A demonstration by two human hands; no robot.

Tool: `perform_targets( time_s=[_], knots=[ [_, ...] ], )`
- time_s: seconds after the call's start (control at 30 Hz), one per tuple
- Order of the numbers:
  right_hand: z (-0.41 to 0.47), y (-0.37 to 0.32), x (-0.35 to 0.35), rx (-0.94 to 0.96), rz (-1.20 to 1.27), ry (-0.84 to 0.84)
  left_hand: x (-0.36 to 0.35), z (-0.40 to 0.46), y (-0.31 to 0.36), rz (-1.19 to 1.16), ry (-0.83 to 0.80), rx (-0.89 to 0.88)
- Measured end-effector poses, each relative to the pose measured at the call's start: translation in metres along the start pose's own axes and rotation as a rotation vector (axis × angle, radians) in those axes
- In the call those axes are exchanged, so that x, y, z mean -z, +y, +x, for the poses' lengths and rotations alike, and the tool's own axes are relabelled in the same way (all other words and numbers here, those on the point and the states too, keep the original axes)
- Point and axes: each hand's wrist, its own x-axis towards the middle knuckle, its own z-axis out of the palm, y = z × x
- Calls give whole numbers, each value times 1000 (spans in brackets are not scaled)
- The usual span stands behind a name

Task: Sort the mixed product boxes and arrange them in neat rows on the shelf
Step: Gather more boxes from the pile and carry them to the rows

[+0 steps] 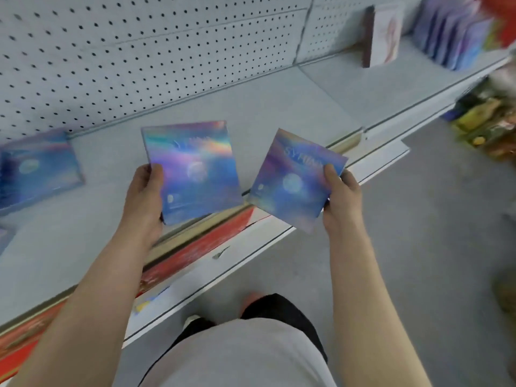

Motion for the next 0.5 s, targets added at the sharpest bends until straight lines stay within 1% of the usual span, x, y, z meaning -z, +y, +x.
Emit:
perform_targets(
  time_s=[0.13,0.23,0.37,0.5],
  knots=[
    [19,-15,55,23,12,78,-62,-6,-5,52,-73,-29],
    [41,-35,101,37,55,95,-121,-14,-10,53,-115,-48],
    [90,-73,170,84,46,108,-221,-30,-20,9,-145,-83],
    [147,-115,233,132,-4,120,-315,-41,-30,42,-191,-96]
  ],
)
